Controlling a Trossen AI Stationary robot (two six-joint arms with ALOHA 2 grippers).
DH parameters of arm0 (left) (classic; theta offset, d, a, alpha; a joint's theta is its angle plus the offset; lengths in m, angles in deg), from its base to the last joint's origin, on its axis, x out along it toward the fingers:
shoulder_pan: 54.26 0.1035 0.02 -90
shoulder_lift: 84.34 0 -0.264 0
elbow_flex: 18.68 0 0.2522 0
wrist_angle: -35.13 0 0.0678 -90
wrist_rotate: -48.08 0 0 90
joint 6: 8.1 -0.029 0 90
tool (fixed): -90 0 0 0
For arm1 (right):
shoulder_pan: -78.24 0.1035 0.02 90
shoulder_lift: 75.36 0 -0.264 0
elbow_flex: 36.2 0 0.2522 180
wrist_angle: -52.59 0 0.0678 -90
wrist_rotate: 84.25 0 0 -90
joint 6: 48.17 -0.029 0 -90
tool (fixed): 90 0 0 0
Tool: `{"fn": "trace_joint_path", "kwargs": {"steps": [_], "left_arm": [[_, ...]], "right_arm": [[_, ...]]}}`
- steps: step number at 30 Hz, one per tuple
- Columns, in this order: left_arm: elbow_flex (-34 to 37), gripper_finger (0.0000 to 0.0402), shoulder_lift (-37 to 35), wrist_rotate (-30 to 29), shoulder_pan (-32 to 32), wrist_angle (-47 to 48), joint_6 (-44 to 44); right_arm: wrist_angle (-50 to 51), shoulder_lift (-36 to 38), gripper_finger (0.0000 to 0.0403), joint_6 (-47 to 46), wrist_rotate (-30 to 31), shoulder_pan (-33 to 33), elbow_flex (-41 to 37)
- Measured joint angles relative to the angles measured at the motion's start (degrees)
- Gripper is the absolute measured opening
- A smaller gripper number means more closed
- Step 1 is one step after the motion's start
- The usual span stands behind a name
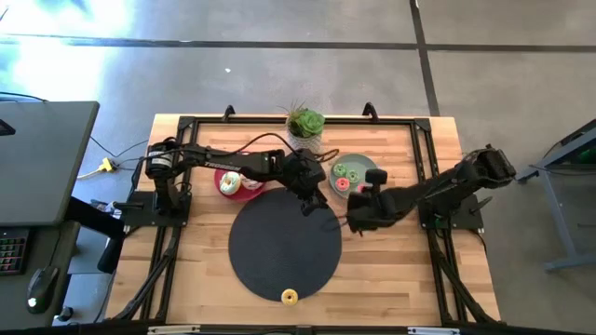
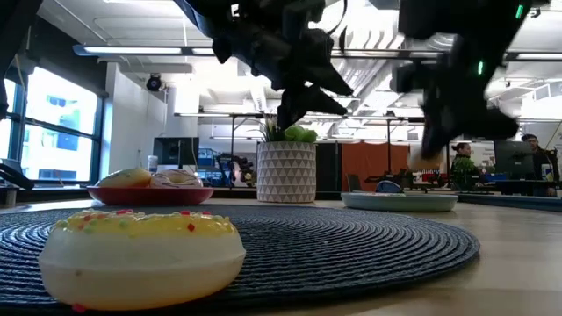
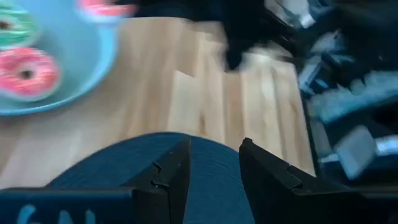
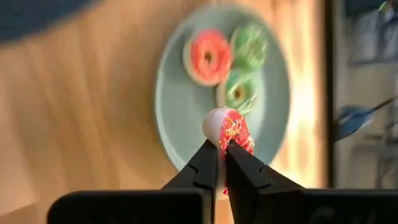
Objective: Pick & Place donuts
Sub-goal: Put the small red donut on the gray plate, then put the small yellow donut on the gray plate
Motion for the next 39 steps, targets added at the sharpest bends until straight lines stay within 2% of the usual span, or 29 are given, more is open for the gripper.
{"fn": "trace_joint_path", "kwargs": {"steps": [6, 10, 14, 17, 19, 23, 27, 34, 39], "left_arm": [[0.01, 0.0131, -0.93, 7.64, -1.09, 0.91, -8.29], [0.02, 0.0131, -4.76, 8.45, -1.08, 5.99, -12.47], [0.08, 0.0131, -10.03, 3.06, -1.11, 15.11, -18.92], [-0.15, 0.0131, -13.32, -3.66, -2.10, 19.69, -21.66], [0.21, 0.0131, -15.44, -8.11, -3.05, 25.31, -21.87], [0.16, 0.0131, -19.02, -15.29, -5.73, 30.73, -20.83], [0.20, 0.0131, -20.89, -22.06, -8.47, 34.11, -18.59], [0.29, 0.0131, -21.68, -26.54, -12.50, 35.55, -13.73], [1.35, 0.0131, -21.64, -27.85, -14.74, 36.69, -10.99]], "right_arm": [[-18.32, 0.00, 0.0010, 7.36, -6.63, -8.03, -10.38], [-21.38, 0.00, 0.0012, 11.08, -7.40, -10.36, -11.48], [-23.77, 0.02, 0.0011, 14.20, -8.30, -11.91, -11.74], [-27.64, 0.04, 0.0015, 17.14, -8.50, -12.79, -12.52], [-29.11, 0.04, 0.0023, 18.69, -8.49, -13.14, -12.62], [-29.92, 0.09, 0.0045, 20.84, -8.80, -13.55, -12.49], [-29.69, 0.09, 0.0075, 21.02, -11.68, -13.98, -12.48], [-27.93, 0.08, 0.0131, 19.94, -12.00, -13.33, -10.55], [-21.81, 0.07, 0.0164, 19.44, -11.97, -12.24, -5.99]]}}
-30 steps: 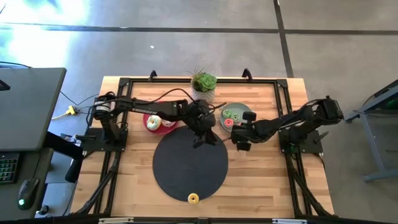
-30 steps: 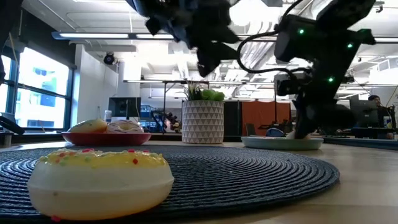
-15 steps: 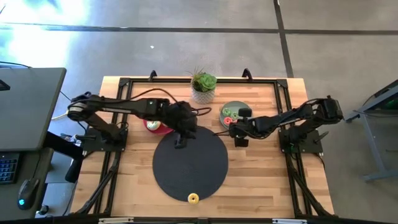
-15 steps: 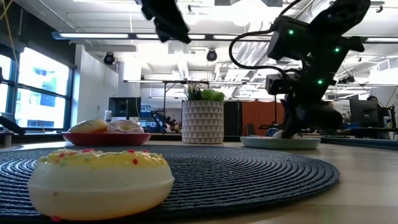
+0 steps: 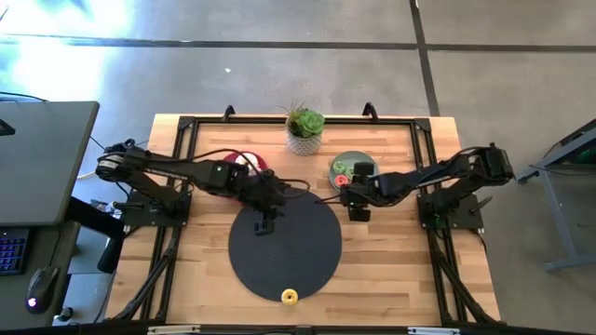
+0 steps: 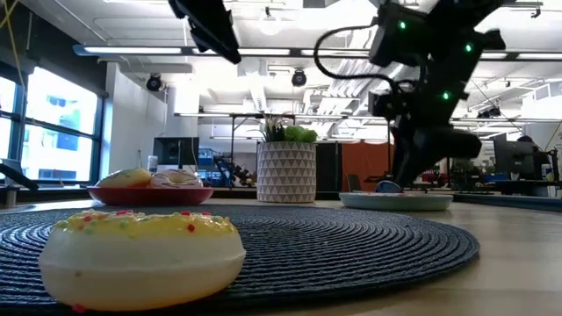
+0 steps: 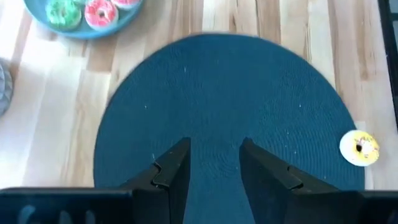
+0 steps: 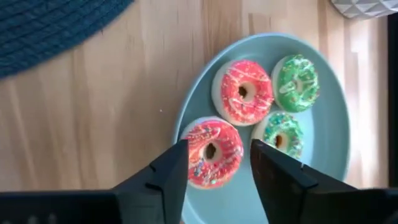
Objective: Pick & Place donuts
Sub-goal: Put the small yellow donut on the gray plate
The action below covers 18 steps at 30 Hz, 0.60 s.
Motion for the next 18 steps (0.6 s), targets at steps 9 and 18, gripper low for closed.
{"fn": "trace_joint_path", "kwargs": {"steps": [9, 18], "left_arm": [[0.21, 0.0131, -0.20, -8.52, -4.43, 6.64, 5.49], [0.26, 0.0131, -6.16, -23.77, -5.08, 24.11, 16.06]], "right_arm": [[-5.99, 0.00, 0.0183, 0.20, -9.43, 5.91, 8.34], [-45.79, -2.61, 0.0184, -3.52, -25.25, 14.87, 5.74]]}}
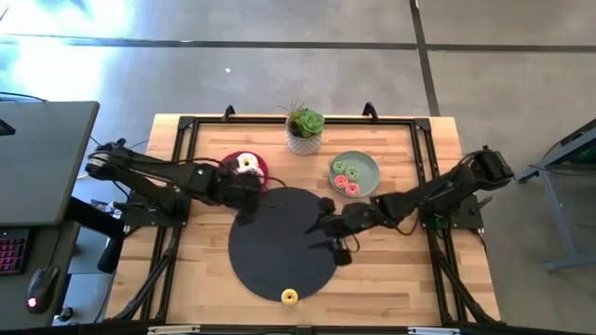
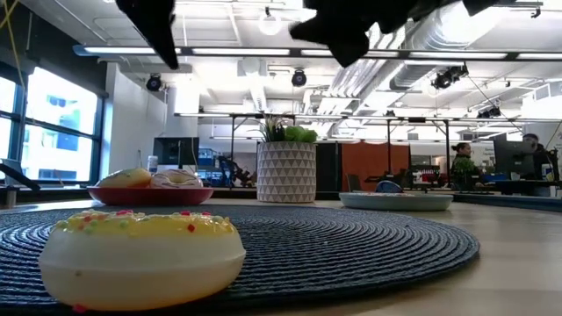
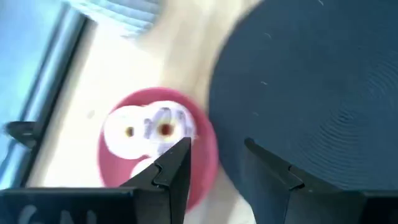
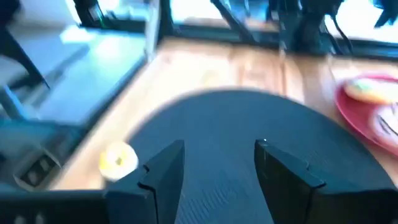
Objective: Pick & Place donuts
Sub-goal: Put the small yellow donut on the gray plate
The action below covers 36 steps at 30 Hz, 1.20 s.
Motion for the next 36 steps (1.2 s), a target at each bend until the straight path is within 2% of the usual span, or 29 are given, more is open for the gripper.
{"fn": "trace_joint_path", "kwargs": {"steps": [5, 9, 15, 19, 28, 33, 36], "left_arm": [[0.68, 0.0131, -4.24, -1.12, -0.02, -2.57, -0.45], [4.31, 0.0131, -7.01, 2.66, -0.02, -6.65, -2.11], [9.22, 0.0131, -8.25, 4.90, -0.02, -12.44, -1.44], [10.45, 0.0131, -8.22, 6.38, -0.02, -12.36, -0.64], [10.80, 0.0131, -8.22, 9.26, -0.02, -14.82, 1.61], [10.80, 0.0131, -8.22, 9.43, -0.02, -15.09, 1.63], [10.80, 0.0131, -8.22, 9.44, -0.02, -15.02, 1.63]], "right_arm": [[-5.97, -9.08, 0.0184, -5.62, -0.90, 2.36, 1.87], [-5.80, -17.52, 0.0184, -6.47, -6.14, 3.48, 8.92], [6.39, -26.49, 0.0184, -5.33, -8.60, 5.04, 22.61], [13.51, -30.86, 0.0184, -5.42, -9.03, 6.41, 29.02], [17.02, -38.56, 0.0184, -5.50, -9.56, 8.25, 34.92], [19.60, -39.07, 0.0181, -6.63, -11.30, 7.96, 35.12], [20.26, -39.07, 0.0161, -3.94, -12.60, 7.56, 35.15]]}}
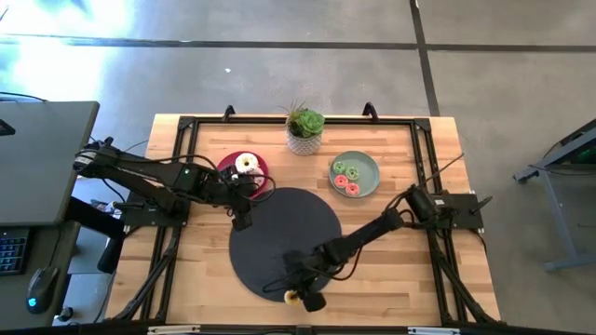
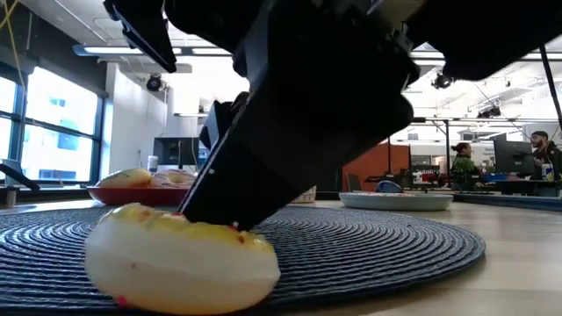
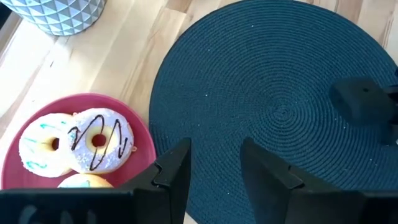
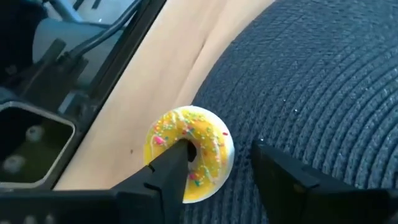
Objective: Pick & Place donuts
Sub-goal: Put the small yellow donut on the gray plate
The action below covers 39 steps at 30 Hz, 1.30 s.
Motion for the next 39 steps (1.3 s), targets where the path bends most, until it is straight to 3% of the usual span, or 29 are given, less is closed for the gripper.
{"fn": "trace_joint_path", "kwargs": {"steps": [9, 13, 18, 22, 25, 30, 34, 39], "left_arm": [[0.00, 0.0131, 0.00, 0.00, 0.00, 0.05, -0.07], [0.00, 0.0131, 0.00, 0.00, 0.00, 0.05, -0.02], [0.00, 0.0131, 0.00, 0.04, 0.00, 0.03, 0.78], [0.00, 0.0131, 0.00, 0.55, 0.02, 0.05, 2.23], [-0.02, 0.0131, 0.00, 1.27, 0.01, 0.04, 2.87], [-0.02, 0.0131, 0.00, 1.25, 0.01, 0.01, 2.95], [-0.02, 0.0131, 0.00, 1.05, 0.02, 0.00, 2.95], [-0.02, 0.0131, 0.00, 1.00, 0.02, 0.00, 2.49]], "right_arm": [[0.42, 0.40, 0.0022, 0.25, -5.20, -0.94, 0.04], [1.22, 3.37, 0.0015, -0.57, -2.14, -0.92, 0.27], [13.92, 10.72, 0.0025, -1.48, 8.50, -1.25, 0.42], [32.29, 17.42, 0.0008, -1.78, 25.05, -1.51, 0.33], [49.09, 21.49, 0.0008, -7.79, 35.82, -2.84, 0.11], [68.70, 27.85, 0.0017, -22.58, 39.20, -9.44, -4.08], [67.54, 33.90, 0.0007, -25.28, 39.53, -16.10, -14.00], [53.30, 41.01, 0.0011, -19.44, 38.11, -24.08, -28.05]]}}
